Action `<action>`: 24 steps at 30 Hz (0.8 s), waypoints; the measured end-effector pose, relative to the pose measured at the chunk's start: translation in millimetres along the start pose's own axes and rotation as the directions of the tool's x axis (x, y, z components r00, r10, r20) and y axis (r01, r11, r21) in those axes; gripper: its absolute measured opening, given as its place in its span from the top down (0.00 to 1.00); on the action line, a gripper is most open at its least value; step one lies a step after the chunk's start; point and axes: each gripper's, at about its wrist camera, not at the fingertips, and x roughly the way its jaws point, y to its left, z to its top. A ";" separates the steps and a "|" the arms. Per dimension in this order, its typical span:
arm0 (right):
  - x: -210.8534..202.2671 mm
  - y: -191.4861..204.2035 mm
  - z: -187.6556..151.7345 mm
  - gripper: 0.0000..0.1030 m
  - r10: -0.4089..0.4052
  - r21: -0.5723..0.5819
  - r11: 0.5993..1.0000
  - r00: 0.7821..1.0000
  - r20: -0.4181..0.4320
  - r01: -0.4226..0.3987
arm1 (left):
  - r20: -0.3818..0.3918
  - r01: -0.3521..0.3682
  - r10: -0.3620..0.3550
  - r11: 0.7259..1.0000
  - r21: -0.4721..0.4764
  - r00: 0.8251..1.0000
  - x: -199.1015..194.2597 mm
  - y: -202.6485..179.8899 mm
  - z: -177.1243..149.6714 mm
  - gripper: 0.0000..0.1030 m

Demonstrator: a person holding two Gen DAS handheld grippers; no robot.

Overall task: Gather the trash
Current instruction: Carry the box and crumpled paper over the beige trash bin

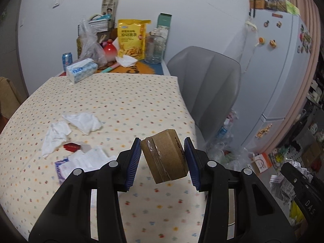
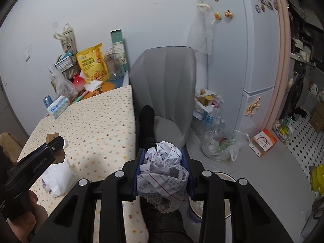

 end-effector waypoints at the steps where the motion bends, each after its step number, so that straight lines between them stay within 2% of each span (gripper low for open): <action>1: 1.7 -6.2 -0.5 0.66 -0.006 0.008 1.000 1.000 -0.002 0.006 | -0.004 0.004 -0.004 1.000 0.008 1.000 2.1 -5.8 -0.6 0.58; 24: 49.6 -122.6 -24.5 0.65 -0.067 0.176 0.981 0.995 -0.076 0.079 | -0.101 0.067 -0.048 0.980 0.188 0.994 54.9 -128.1 -25.0 0.57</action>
